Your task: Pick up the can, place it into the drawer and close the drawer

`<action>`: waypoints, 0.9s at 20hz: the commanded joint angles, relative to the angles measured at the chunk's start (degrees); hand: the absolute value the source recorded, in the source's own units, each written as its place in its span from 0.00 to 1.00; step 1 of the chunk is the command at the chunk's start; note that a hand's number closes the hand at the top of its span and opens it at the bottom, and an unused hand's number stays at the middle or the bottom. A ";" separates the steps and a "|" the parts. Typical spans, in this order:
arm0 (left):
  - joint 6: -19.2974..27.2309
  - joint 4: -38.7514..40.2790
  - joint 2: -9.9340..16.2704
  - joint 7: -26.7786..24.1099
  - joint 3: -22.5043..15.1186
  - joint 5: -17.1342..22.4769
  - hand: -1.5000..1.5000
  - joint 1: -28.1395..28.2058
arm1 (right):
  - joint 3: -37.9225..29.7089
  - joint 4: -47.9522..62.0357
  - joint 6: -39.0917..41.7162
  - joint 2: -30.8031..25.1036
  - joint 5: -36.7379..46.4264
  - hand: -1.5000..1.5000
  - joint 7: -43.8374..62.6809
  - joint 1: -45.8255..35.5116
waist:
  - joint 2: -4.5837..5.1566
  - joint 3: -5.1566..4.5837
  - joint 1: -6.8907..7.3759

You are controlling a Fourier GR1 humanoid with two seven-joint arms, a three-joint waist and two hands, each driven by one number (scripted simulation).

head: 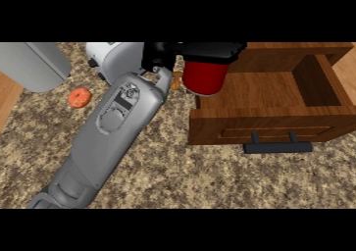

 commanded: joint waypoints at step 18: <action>7.42 28.98 -0.01 -6.15 -9.51 15.13 1.00 -22.68 | 0.15 4.53 -0.17 -0.03 1.58 0.00 -1.14 -4.59 | 0.37 0.08 -1.59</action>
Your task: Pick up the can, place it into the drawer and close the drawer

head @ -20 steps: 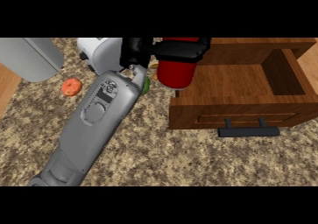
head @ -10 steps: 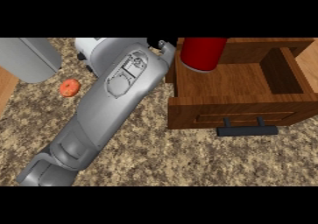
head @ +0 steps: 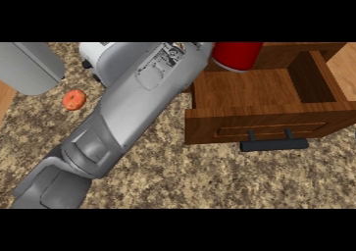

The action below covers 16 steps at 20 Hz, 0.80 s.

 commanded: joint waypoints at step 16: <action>3.69 13.37 0.00 -8.48 -11.20 11.79 1.00 -3.08 | 1.04 0.82 -0.54 -0.76 0.53 0.00 2.72 -3.87 | 0.61 0.05 -2.45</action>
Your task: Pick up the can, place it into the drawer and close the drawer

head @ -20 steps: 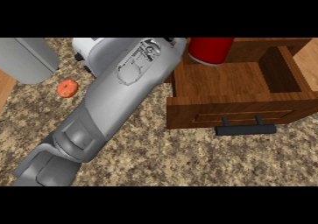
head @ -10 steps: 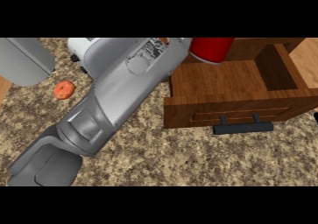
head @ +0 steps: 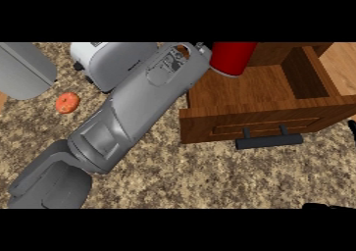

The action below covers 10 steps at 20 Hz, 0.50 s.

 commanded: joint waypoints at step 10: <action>1.21 6.15 0.00 -5.18 -6.91 2.35 1.00 0.48 | -0.20 2.09 -0.34 -0.33 0.16 0.00 -1.23 -2.74 | 0.70 0.06 -1.63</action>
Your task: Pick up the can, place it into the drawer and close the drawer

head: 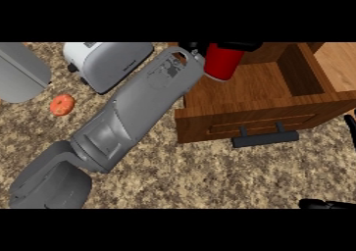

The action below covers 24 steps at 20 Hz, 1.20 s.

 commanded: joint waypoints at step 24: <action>8.03 0.52 0.00 -3.51 -3.13 9.17 0.00 1.41 | 0.47 -5.80 1.26 -7.05 10.59 0.00 -3.09 -2.41 | 0.07 -0.07 -0.60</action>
